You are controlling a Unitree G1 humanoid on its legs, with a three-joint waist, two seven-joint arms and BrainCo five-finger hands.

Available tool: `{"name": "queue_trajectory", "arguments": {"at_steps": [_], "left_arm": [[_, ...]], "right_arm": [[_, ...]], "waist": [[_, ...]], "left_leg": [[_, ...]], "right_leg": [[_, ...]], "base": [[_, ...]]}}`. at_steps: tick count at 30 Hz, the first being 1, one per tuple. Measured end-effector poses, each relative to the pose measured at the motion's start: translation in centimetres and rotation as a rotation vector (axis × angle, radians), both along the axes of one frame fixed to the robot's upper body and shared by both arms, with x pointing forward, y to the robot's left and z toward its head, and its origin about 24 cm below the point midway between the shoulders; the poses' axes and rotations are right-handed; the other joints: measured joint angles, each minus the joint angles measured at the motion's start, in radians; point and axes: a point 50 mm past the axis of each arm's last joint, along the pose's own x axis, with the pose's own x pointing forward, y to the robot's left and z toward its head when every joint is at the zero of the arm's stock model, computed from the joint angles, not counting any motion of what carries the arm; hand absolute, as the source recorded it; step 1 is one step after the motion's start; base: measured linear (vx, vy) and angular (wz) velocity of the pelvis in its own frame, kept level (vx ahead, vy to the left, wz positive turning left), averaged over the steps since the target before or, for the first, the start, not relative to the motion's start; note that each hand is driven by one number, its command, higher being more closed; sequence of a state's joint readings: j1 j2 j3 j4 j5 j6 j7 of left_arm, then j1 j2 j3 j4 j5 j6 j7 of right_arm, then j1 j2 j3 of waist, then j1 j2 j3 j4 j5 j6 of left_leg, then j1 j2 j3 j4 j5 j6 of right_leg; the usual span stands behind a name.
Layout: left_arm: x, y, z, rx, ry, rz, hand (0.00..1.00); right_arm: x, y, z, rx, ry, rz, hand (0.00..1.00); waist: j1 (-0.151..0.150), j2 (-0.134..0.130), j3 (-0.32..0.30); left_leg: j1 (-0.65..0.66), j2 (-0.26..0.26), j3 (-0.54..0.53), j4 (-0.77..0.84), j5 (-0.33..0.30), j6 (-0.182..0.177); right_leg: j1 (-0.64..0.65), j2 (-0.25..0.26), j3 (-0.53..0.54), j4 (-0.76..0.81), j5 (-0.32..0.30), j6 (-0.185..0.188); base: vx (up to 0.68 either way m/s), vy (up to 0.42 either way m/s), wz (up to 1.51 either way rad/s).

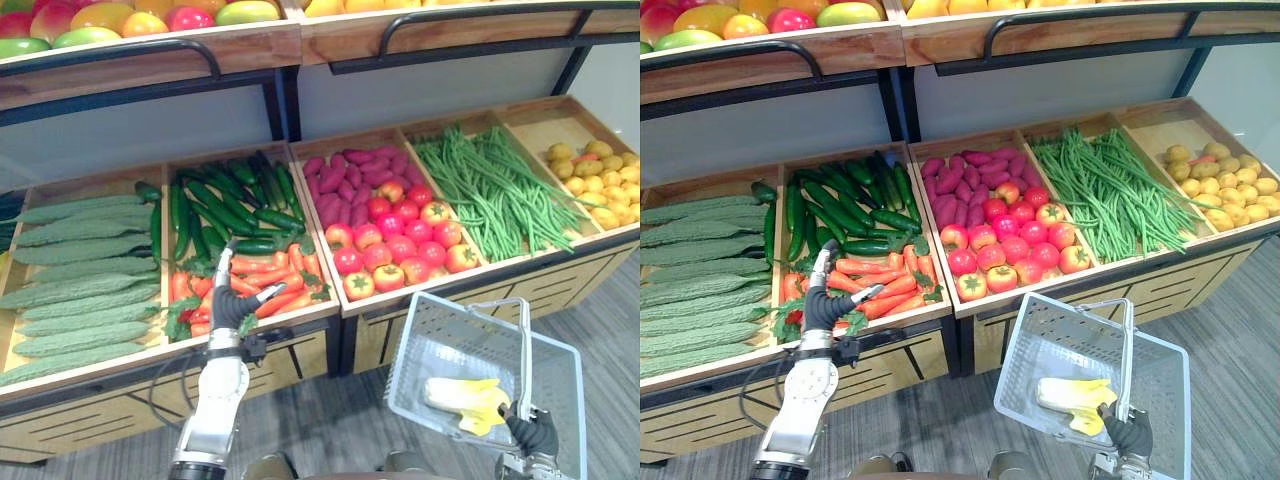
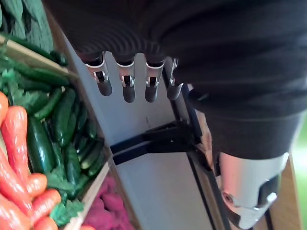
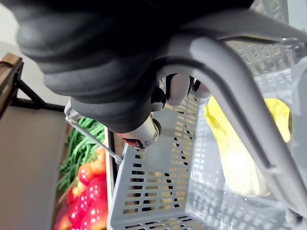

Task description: Pick vegetable in the basket

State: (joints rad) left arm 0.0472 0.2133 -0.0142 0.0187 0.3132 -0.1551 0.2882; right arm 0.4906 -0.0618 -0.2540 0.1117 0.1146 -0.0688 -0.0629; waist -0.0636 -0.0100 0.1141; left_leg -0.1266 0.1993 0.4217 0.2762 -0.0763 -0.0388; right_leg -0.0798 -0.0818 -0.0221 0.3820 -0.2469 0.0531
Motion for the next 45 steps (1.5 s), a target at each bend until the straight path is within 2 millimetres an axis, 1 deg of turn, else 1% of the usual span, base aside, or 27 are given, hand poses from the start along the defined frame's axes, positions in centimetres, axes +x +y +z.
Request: {"name": "queue_trajectory", "arguments": {"at_steps": [2,5,7,8,9,10,13,14,15,17,20,23,25,30,32,33,34,37,38,41,45], "left_arm": [[0.6,1.1,-0.4,0.086,0.041,0.013,0.0],[1.2,2.1,-1.2,0.184,0.097,0.027,0.0],[1.4,2.5,-1.6,0.264,0.133,0.03,0.0],[1.6,2.5,-1.6,0.28,0.134,0.027,0.0],[2.0,2.6,-1.5,0.311,0.136,0.021,0.0],[2.6,2.6,-1.3,0.354,0.136,0.009,0.0],[4.4,1.9,-0.9,0.416,0.136,-0.021,0.0],[5.1,1.5,-0.5,0.431,0.127,-0.032,0.0],[5.4,1.3,-0.5,0.436,0.128,-0.037,0.0],[6.6,0.6,-0.2,0.478,0.127,-0.063,0.0],[7.9,-0.3,0.2,0.521,0.127,-0.093,0.0],[8.7,-1.2,0.6,0.572,0.104,-0.104,0.0],[9.0,-1.4,0.9,0.601,0.087,-0.103,0.0],[9.9,-0.8,1.2,0.667,0.11,-0.083,0.0],[10.3,-0.9,1.8,0.697,0.086,-0.088,0.0],[10.4,-0.9,2.0,0.698,0.082,-0.088,0.0],[10.5,-0.9,2.2,0.7,0.076,-0.087,1.0],[10.9,-1.0,2.9,0.721,0.053,-0.086,1.0],[11.1,-1.0,3.4,0.725,0.037,-0.079,1.0],[11.4,-0.5,4.3,0.73,0.017,-0.062,1.0],[11.7,-0.2,5.0,0.705,0.002,-0.041,1.0]], "right_arm": [[0.7,0.8,-0.8,0.026,0.025,0.067,1.0],[1.0,1.3,-1.1,0.042,0.031,0.104,1.0],[0.8,1.3,-1.2,0.045,0.037,0.109,1.0],[0.8,1.3,-1.2,0.045,0.037,0.11,1.0],[0.8,1.3,-1.1,0.045,0.036,0.11,1.0],[1.1,1.4,-1.1,0.043,0.028,0.112,1.0],[1.8,1.4,-0.7,0.036,0.002,0.123,1.0],[2.4,1.4,-0.5,0.032,-0.016,0.129,1.0],[2.6,1.4,-0.4,0.03,-0.022,0.131,1.0],[3.5,1.4,0.0,0.018,-0.048,0.142,1.0],[4.5,1.7,0.6,0.002,-0.083,0.17,1.0],[5.8,2.0,1.3,-0.006,-0.127,0.195,1.0],[6.0,2.1,1.8,-0.013,-0.15,0.2,1.0],[7.1,2.8,3.2,-0.016,-0.225,0.238,1.0],[7.3,2.7,3.9,-0.022,-0.255,0.241,1.0],[7.3,2.7,3.9,-0.024,-0.257,0.242,1.0],[7.4,2.7,4.0,-0.025,-0.261,0.242,1.0],[7.5,2.6,4.5,-0.022,-0.285,0.239,1.0],[7.5,2.6,4.6,-0.023,-0.289,0.24,1.0],[7.5,2.6,4.7,-0.023,-0.291,0.241,1.0],[7.4,2.6,4.6,-0.023,-0.289,0.242,1.0]], "waist": [[0.001,-0.013,-0.006],[-0.002,-0.018,-0.004],[-0.018,-0.023,-0.001],[-0.021,-0.026,0.001],[-0.03,-0.033,0.005],[-0.033,-0.039,0.01],[-0.033,-0.044,0.028],[-0.033,-0.043,0.043],[-0.034,-0.043,0.045],[-0.036,-0.043,0.077],[-0.038,-0.044,0.109],[-0.036,-0.045,0.147],[-0.035,-0.045,0.15],[-0.031,-0.049,0.177],[-0.03,-0.049,0.198],[-0.029,-0.049,0.199],[-0.03,-0.049,0.201],[-0.029,-0.047,0.226],[-0.027,-0.047,0.235],[-0.03,-0.047,0.239],[-0.031,-0.046,0.239]], "left_leg": [[0.007,-0.012,0.027,-0.027,0.01,0.001],[-0.006,-0.019,0.045,-0.039,0.026,0.011],[-0.007,-0.029,0.052,-0.051,0.027,0.012],[-0.007,-0.03,0.055,-0.051,0.027,0.012],[-0.01,-0.033,0.058,-0.052,0.027,0.012],[-0.021,-0.034,0.057,-0.051,0.027,0.012],[-0.05,-0.033,0.061,-0.048,0.027,0.012],[-0.063,-0.031,0.061,-0.048,0.028,0.014],[-0.072,-0.03,0.061,-0.048,0.029,0.016],[-0.087,-0.028,0.066,-0.048,0.031,0.018],[-0.113,-0.026,0.067,-0.045,0.034,0.023],[-0.131,-0.025,0.069,-0.032,0.038,0.028],[-0.141,-0.024,0.07,-0.031,0.038,0.028],[-0.153,-0.022,0.072,-0.023,0.037,0.029],[-0.162,-0.015,0.072,-0.013,0.032,0.035],[-0.169,-0.013,0.072,-0.013,0.03,0.038],[-0.177,-0.012,0.071,-0.009,0.027,0.041],[-0.184,-0.01,0.072,-0.001,0.023,0.038],[-0.184,-0.009,0.071,0.002,0.023,0.039],[-0.185,-0.009,0.073,0.005,0.023,0.039],[-0.185,-0.008,0.073,0.005,0.023,0.039]], "right_leg": [[-0.022,0.0,0.029,-0.006,0.013,0.001],[-0.049,0.002,0.055,-0.019,0.034,0.0],[-0.05,-0.002,0.069,-0.036,0.042,0.008],[-0.052,-0.002,0.074,-0.037,0.042,0.008],[-0.057,-0.004,0.08,-0.038,0.042,0.008],[-0.068,-0.005,0.081,-0.038,0.043,0.008],[-0.097,-0.002,0.088,-0.04,0.054,0.007],[-0.108,0.001,0.095,-0.043,0.061,0.005],[-0.117,0.001,0.097,-0.044,0.062,0.006],[-0.13,0.004,0.104,-0.054,0.073,0.009],[-0.156,0.007,0.108,-0.054,0.081,0.008],[-0.172,0.01,0.11,-0.054,0.087,0.006],[-0.183,0.011,0.111,-0.052,0.087,0.006],[-0.194,0.013,0.13,-0.054,0.098,0.008],[-0.198,0.012,0.134,-0.056,0.102,0.009],[-0.201,0.013,0.134,-0.057,0.104,0.008],[-0.204,0.013,0.135,-0.06,0.106,0.01],[-0.203,0.014,0.137,-0.069,0.112,0.012],[-0.203,0.014,0.137,-0.069,0.114,0.014],[-0.204,0.013,0.14,-0.069,0.116,0.016],[-0.204,0.012,0.141,-0.07,0.116,0.017]], "base": [[0.04,0.061,-0.29],[0.08,0.038,-0.25],[0.09,0.045,-0.1],[0.08,0.041,-0.06],[0.06,0.036,-0.05],[0.04,0.029,-0.03],[-0.01,0.017,-0.05],[-0.02,0.018,-0.03],[-0.03,0.022,-0.05],[-0.04,0.018,-0.08],[-0.04,0.007,-0.04],[-0.01,0.002,-0.01],[0.0,0.0,0.0],[-0.02,0.005,-0.02],[-0.05,0.006,-0.01],[-0.07,0.014,0.0],[-0.06,0.022,0.0],[-0.06,0.021,0.01],[-0.05,0.01,0.01],[-0.01,0.002,0.0],[0.0,0.0,0.0]]}}
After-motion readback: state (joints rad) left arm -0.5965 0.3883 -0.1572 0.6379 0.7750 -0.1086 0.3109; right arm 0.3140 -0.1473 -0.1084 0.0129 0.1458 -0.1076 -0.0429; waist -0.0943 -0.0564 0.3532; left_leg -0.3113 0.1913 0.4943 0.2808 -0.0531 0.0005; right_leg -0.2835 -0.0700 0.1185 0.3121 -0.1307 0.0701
